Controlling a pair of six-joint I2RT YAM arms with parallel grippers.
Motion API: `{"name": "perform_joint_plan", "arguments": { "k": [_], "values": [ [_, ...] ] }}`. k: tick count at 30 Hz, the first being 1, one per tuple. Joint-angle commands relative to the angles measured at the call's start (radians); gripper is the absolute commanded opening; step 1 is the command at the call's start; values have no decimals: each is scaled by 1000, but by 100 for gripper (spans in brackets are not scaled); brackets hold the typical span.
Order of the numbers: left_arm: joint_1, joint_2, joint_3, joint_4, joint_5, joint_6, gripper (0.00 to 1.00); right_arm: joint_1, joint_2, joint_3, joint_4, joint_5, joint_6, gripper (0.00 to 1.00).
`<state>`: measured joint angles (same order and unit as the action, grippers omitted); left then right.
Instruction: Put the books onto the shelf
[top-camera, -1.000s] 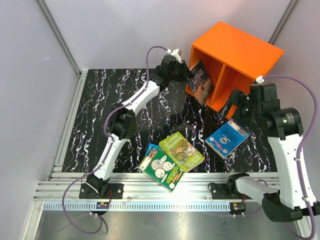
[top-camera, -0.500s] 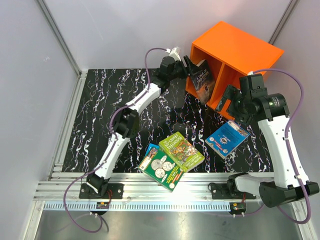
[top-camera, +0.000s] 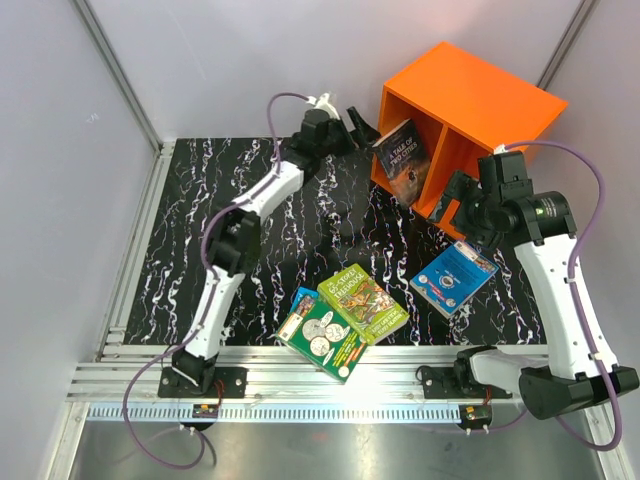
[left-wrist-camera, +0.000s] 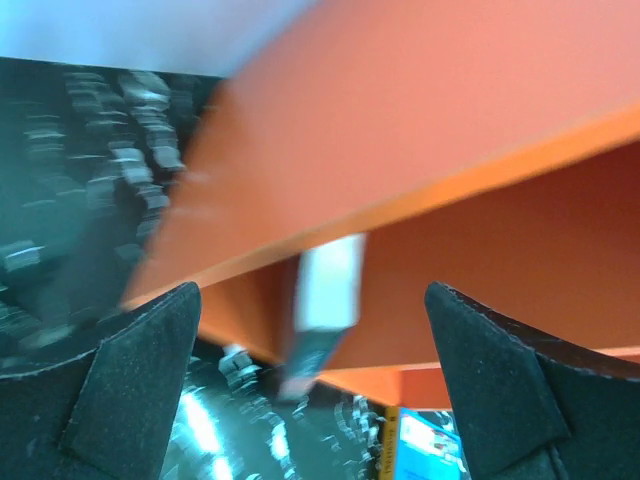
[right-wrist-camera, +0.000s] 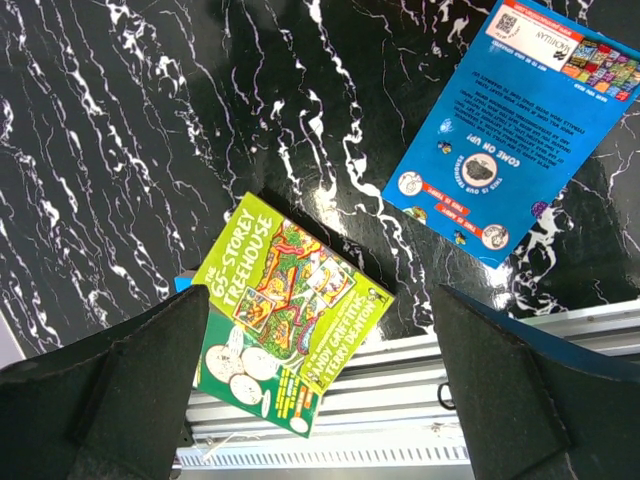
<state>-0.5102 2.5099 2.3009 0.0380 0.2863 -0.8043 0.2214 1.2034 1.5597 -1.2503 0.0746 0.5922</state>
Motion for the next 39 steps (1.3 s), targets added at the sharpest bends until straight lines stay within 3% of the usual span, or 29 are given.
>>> {"name": "perform_joint_plan", "arguments": {
  "k": [1,6,9,10,13,15,19,24,28,39],
  "values": [
    [61,-213,-121,28,-94,37,99,-2,-42,-10,40,-18,5,100],
    [84,-345,-244,-65,-148,76,99,-2,-59,-47,77,-71,-5,100],
    [98,-431,-285,-200,-173,143,99,-2,-52,-111,149,-227,-38,100],
    [104,-463,-285,-321,-173,152,97,-4,-36,-153,178,-343,-46,100],
    [108,-528,-349,-513,-106,175,90,1,33,-235,210,-473,-49,100],
    [96,-606,-484,-524,-78,175,88,4,53,-276,244,-489,-54,100],
    [27,-837,-919,-461,-84,125,89,24,154,-342,238,-507,-81,100],
    [-43,-1057,-1158,-466,-134,74,88,110,234,-455,285,-541,-37,100],
    [-62,-1169,-1229,-507,-173,47,87,116,174,-669,454,-642,81,100],
    [-97,-1304,-1236,-627,-239,11,85,116,-11,-983,692,-647,334,100]
  ]
}}
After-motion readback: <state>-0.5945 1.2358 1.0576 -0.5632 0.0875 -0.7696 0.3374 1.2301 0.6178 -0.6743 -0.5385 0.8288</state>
